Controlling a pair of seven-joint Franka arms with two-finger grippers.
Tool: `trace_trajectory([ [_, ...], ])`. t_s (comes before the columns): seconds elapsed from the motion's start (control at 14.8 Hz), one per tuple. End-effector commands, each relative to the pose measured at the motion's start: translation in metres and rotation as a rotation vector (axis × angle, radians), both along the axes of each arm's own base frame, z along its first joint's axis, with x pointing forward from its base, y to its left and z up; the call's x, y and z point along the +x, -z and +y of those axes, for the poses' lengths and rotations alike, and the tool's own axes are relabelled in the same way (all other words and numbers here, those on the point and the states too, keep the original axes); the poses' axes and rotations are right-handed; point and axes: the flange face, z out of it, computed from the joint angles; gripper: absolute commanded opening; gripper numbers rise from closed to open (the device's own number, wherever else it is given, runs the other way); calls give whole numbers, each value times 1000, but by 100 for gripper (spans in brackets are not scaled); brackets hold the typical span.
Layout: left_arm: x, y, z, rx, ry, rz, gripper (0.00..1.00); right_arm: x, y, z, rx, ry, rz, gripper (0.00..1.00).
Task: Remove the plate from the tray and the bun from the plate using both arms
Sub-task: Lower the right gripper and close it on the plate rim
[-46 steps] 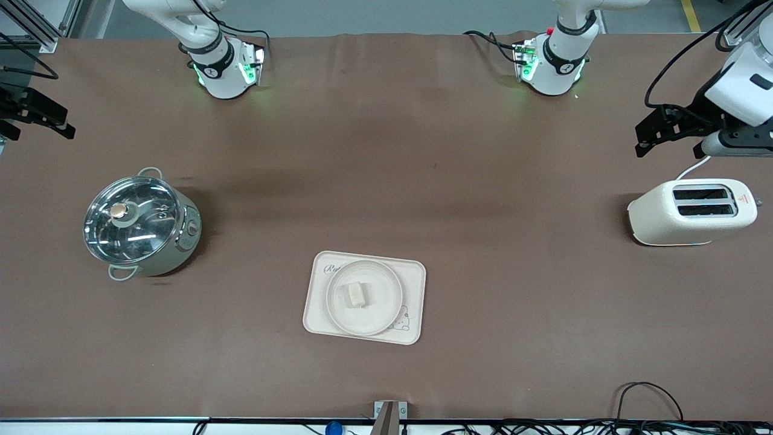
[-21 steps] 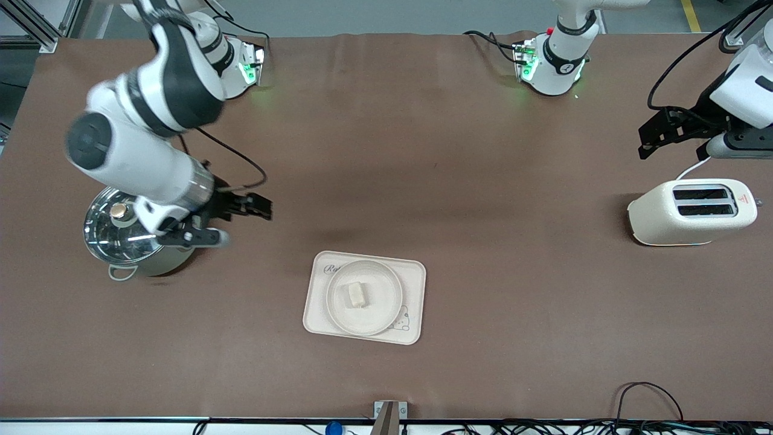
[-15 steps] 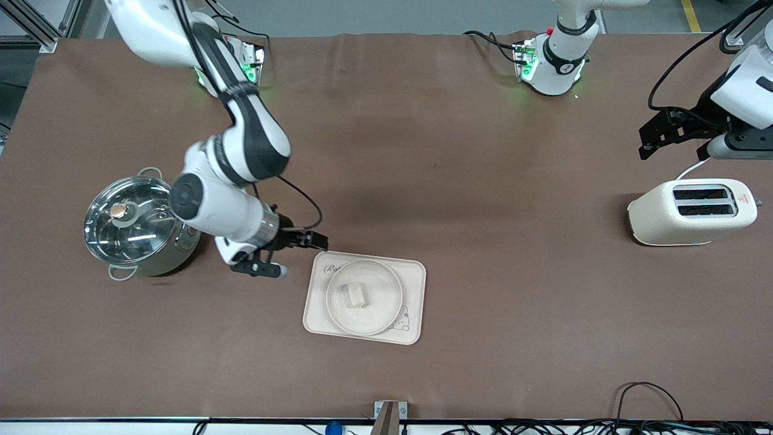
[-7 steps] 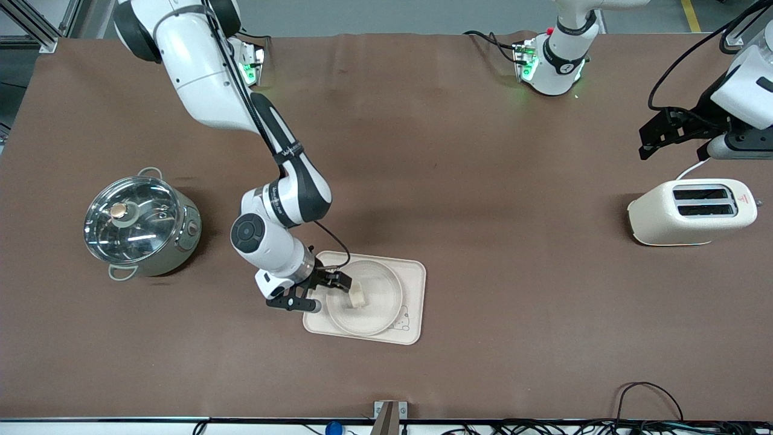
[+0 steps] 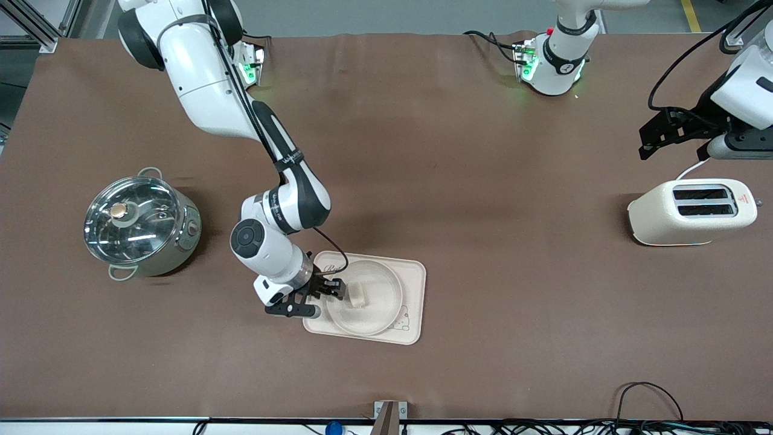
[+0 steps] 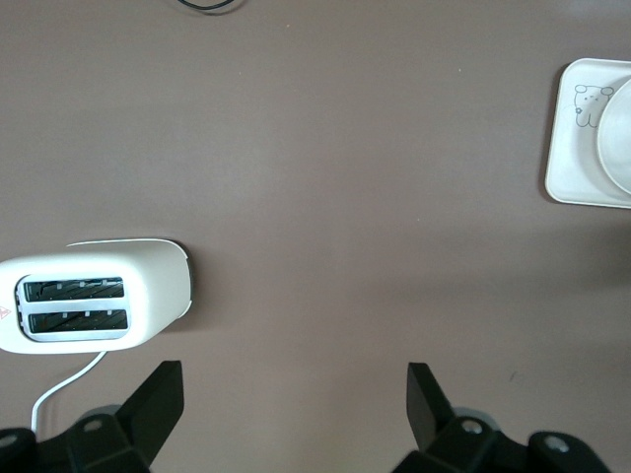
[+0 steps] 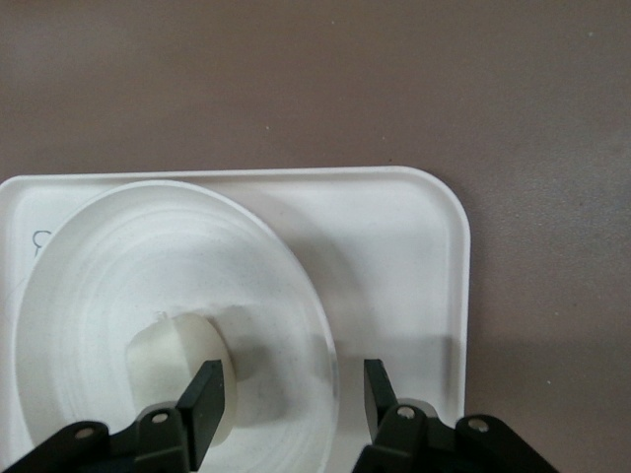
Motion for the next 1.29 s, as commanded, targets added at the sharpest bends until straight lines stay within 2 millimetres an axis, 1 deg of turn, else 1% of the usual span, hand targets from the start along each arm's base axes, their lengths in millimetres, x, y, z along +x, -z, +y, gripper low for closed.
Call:
trace_trajectory([
  [0.0,0,-5,2,-2,16,0,100,6,9,-4,-8,-13,-20,56],
  [0.07,0,-5,3,-2,14,0,100,5,15,-5,-11,-11,-19,55],
  [0.2,0,-5,2,-1,16,0,100,6,21,-7,-15,-16,-22,54],
  [0.34,0,-5,2,-2,16,0,100,6,23,-7,-17,-21,-34,43],
  [0.47,0,-5,2,-2,16,0,100,5,29,-8,-21,-21,-29,41],
  [0.54,0,-5,2,-2,16,0,100,5,30,-6,-19,-22,-38,32],
  [0.68,0,-5,3,-2,14,0,100,5,31,-7,-18,-18,-48,10],
  [0.75,0,-5,3,-2,14,0,100,5,31,-7,-15,-13,-48,3],
  [0.81,0,-5,3,-2,14,0,100,7,27,-7,2,5,-53,1],
  [0.88,0,-5,3,-2,14,0,100,5,23,-5,15,17,-63,0],
  [0.95,0,-5,2,-2,16,0,100,2,30,-9,42,57,-44,0],
  [1.08,0,-5,2,-2,16,0,100,-15,12,-10,96,91,-5,0],
  [1.22,0,-5,2,-2,16,0,100,-42,-14,-3,96,64,10,0],
])
